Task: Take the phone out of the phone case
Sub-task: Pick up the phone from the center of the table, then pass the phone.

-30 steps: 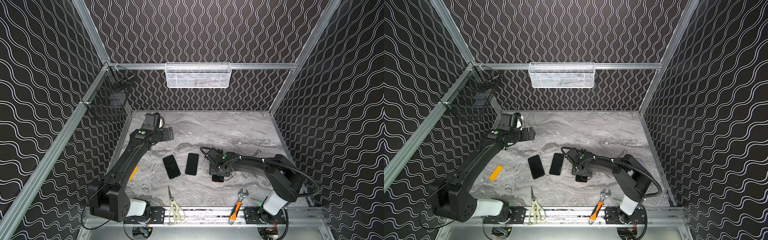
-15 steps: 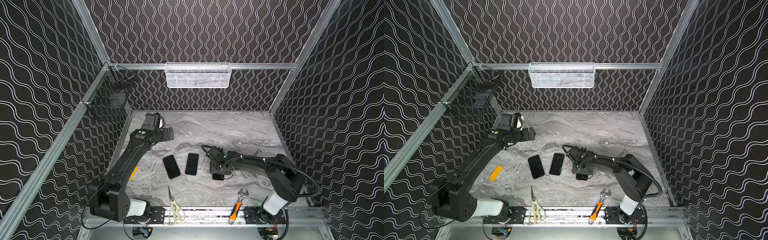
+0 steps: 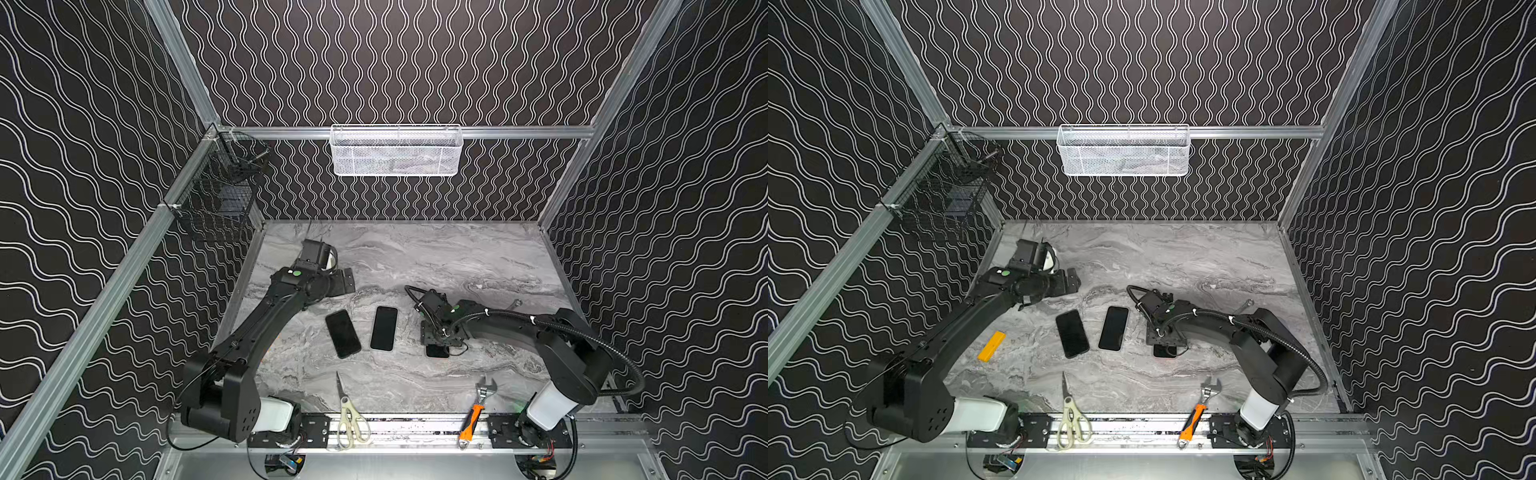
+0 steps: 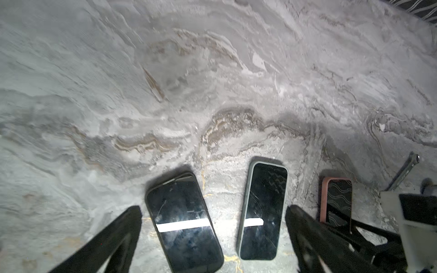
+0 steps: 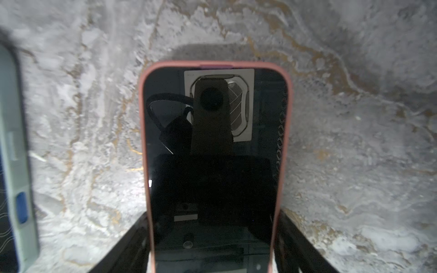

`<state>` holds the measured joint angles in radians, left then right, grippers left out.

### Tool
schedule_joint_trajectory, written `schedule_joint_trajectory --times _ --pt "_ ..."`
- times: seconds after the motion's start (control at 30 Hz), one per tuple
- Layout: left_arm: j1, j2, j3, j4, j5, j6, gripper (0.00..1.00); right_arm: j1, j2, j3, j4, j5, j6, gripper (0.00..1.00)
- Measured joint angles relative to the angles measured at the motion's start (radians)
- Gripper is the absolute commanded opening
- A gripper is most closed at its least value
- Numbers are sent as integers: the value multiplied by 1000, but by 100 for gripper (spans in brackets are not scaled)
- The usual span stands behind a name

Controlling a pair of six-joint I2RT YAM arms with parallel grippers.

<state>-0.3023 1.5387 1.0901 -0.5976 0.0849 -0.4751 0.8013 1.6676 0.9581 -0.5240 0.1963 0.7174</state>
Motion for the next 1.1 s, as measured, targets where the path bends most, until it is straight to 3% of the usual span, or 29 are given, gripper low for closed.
schedule_joint_trajectory --times 0.3,0.73,1.1 --pt "-155 40 -11 88 34 -76 99 -48 -56 -35 29 -45 -54 26" --pt "-291 137 -36 310 166 -179 93 -57 -143 7 35 -148 -160 26" --pt "-355 204 -23 408 207 -255 78 -57 -173 67 54 -216 -205 26"
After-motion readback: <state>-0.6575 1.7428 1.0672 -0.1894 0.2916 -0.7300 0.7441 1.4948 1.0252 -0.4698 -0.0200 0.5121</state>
